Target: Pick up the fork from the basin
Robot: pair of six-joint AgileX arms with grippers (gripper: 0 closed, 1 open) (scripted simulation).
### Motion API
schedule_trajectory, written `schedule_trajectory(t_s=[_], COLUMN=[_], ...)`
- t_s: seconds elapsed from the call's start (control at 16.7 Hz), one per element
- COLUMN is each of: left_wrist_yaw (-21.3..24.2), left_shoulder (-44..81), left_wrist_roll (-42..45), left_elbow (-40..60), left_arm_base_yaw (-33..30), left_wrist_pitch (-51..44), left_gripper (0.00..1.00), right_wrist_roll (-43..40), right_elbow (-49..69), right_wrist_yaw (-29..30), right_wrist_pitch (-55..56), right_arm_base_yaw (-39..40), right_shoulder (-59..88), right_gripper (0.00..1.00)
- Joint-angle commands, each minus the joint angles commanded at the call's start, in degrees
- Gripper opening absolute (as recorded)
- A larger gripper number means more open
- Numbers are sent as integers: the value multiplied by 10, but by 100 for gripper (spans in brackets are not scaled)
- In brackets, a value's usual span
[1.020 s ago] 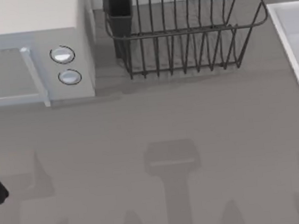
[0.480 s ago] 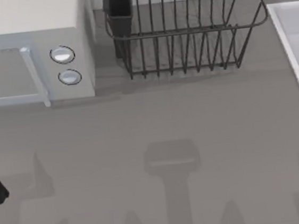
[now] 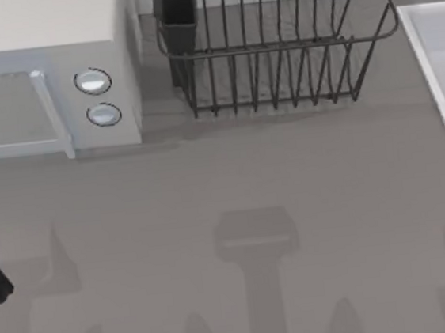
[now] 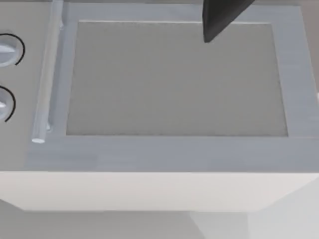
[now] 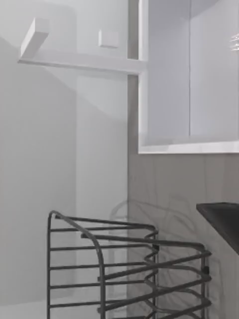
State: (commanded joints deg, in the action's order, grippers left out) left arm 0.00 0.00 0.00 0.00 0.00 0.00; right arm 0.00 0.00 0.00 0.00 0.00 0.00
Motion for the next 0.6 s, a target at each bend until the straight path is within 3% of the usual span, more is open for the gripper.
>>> schedule_trajectory(t_s=[0.3, 0.6], left_wrist_yaw=[0, 0], left_shoulder=[0, 0], left_wrist_roll=[0, 0], left_elbow=[0, 0], left_arm_base_yaw=[0, 0], left_wrist_pitch=[0, 0], left_gripper=[100, 100], right_wrist_roll=[-4, -21], right_elbow=[29, 167], right_wrist_yaw=[0, 0], right_wrist_pitch=[-17, -101], right_arm_base_yaw=[-4, -22], right_shoulder=[33, 195], right_gripper=[100, 100])
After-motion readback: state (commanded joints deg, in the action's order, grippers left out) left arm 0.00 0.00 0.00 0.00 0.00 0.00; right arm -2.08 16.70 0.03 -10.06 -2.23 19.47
